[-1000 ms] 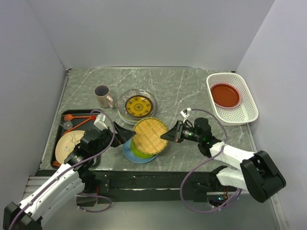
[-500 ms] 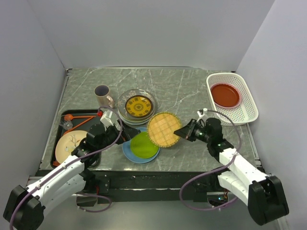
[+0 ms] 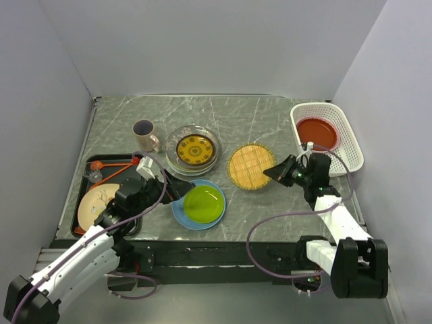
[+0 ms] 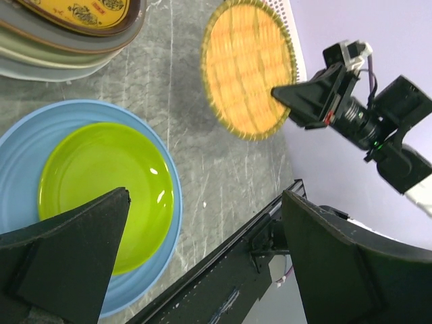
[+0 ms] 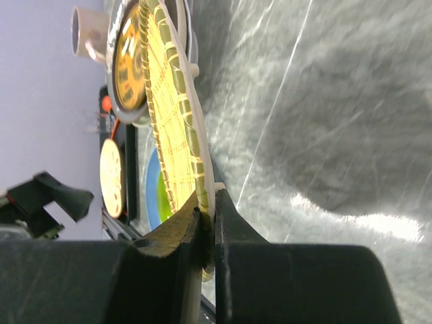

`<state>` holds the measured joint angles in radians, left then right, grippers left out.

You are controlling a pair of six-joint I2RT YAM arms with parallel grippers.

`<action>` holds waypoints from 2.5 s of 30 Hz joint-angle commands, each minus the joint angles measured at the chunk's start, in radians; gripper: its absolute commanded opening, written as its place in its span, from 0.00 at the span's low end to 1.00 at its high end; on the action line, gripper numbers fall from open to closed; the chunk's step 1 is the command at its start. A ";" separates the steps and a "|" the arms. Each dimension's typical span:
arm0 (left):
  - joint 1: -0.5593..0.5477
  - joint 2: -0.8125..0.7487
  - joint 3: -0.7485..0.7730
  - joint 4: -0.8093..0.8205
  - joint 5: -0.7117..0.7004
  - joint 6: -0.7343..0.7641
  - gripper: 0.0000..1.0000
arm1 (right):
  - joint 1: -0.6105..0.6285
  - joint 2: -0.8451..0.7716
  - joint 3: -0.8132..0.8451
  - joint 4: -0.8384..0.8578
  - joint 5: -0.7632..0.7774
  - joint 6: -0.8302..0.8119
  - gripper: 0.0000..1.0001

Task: Place the plates into the plastic bin on the countertop
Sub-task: Place the plate in the plastic bin.

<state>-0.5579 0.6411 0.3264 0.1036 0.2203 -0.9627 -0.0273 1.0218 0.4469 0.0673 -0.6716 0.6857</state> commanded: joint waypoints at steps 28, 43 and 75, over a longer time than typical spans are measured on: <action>-0.004 -0.035 0.013 -0.050 -0.016 0.004 0.99 | -0.252 0.207 0.200 0.197 -0.003 0.150 0.00; -0.004 0.169 0.016 0.148 0.071 0.021 0.99 | -0.362 0.207 0.176 0.309 0.113 0.282 0.00; -0.004 0.085 -0.013 0.044 0.025 0.033 0.99 | -0.528 0.330 0.139 0.497 0.302 0.494 0.00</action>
<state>-0.5579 0.7246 0.3138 0.1341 0.2462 -0.9440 -0.5468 1.3491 0.5865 0.4644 -0.4019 1.1576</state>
